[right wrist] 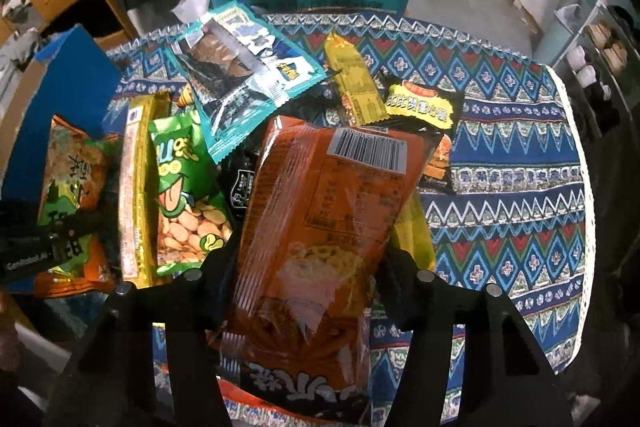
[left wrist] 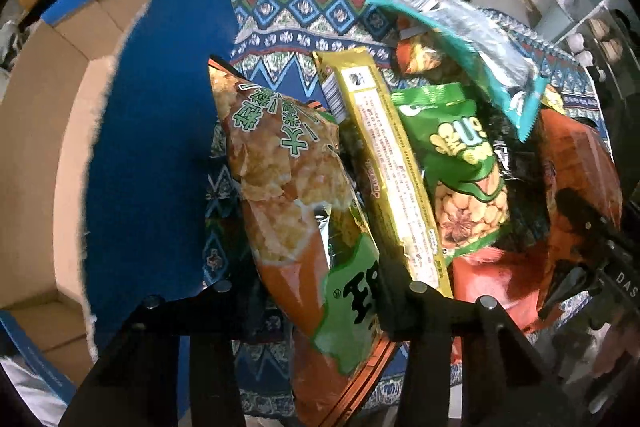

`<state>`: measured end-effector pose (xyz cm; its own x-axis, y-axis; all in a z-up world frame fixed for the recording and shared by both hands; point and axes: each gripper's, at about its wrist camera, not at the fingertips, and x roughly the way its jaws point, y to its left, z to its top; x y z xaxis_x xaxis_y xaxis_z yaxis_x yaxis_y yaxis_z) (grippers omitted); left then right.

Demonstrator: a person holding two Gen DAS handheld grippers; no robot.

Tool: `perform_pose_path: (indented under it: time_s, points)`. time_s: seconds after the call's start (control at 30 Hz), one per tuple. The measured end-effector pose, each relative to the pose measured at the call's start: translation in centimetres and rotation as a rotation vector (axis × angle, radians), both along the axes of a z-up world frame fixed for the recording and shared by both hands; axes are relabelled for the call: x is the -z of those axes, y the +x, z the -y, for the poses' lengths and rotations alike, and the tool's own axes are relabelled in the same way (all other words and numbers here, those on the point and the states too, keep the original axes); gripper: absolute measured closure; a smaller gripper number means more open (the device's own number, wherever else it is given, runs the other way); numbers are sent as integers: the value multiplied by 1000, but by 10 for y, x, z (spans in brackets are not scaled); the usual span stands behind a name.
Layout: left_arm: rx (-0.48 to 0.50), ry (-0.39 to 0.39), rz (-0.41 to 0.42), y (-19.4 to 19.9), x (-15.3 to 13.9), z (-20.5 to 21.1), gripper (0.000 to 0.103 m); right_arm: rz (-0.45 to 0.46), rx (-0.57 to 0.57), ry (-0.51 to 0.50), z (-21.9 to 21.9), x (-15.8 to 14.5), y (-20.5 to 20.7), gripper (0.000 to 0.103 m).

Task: Organize snacks
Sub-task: 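Grasp the orange-green chip bag with the left tool while the right tool grasps the orange barcode bag, then lift both held bags and carry them over the cardboard box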

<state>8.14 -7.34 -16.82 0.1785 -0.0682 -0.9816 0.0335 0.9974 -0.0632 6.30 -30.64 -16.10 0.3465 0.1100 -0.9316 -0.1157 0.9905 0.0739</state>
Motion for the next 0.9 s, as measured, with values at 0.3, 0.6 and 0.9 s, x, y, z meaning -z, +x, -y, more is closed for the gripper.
perform_pose_path:
  time_s: [0.3, 0.6, 0.9]
  points:
    - [53, 8, 92, -24, -34, 2, 59, 42, 8, 27, 6, -26, -14, 46]
    - [70, 0, 169, -41, -65, -1, 59, 109, -37, 67, -11, -57, -23, 46]
    - [61, -32, 241, -50, -100, -24, 60, 152, -122, 112, -51, -85, -22, 46]
